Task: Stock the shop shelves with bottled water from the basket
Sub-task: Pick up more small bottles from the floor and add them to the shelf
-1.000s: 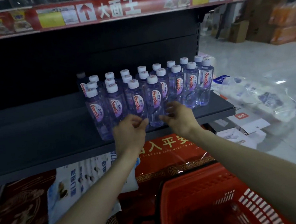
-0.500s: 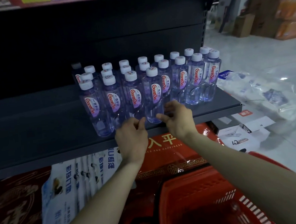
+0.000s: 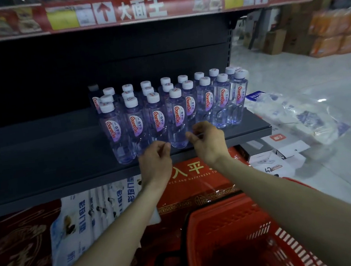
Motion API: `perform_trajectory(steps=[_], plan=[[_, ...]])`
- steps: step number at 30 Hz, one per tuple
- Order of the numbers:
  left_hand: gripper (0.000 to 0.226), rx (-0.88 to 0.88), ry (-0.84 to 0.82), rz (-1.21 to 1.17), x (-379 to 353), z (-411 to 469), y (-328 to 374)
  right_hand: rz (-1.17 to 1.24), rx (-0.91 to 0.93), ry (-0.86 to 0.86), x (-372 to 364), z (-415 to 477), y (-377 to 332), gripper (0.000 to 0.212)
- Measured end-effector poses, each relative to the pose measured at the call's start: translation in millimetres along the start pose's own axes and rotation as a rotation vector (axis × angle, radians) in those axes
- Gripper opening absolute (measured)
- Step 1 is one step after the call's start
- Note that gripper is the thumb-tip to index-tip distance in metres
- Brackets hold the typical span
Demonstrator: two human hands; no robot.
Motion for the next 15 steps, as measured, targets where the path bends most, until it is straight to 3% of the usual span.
perform_trajectory(steps=[9, 15], plan=[[0.01, 0.016, -0.038, -0.144, 43, -53, 15, -0.129, 0.141, -0.056, -9, -47, -49, 0.012], [0.014, 0.185, -0.056, -0.184, 107, -106, -30, -0.263, 0.246, -0.327, -78, -109, -77, 0.013]])
Point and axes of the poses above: each hand's wrist, its own z-axis towards the middle knuckle, its own x-axis out of the back of the hand, y = z × x, the point moved 2 cm from there along z, towards the middle knuckle, and after that the axes turned 10 degrees about -y, right-handed, at the moved point
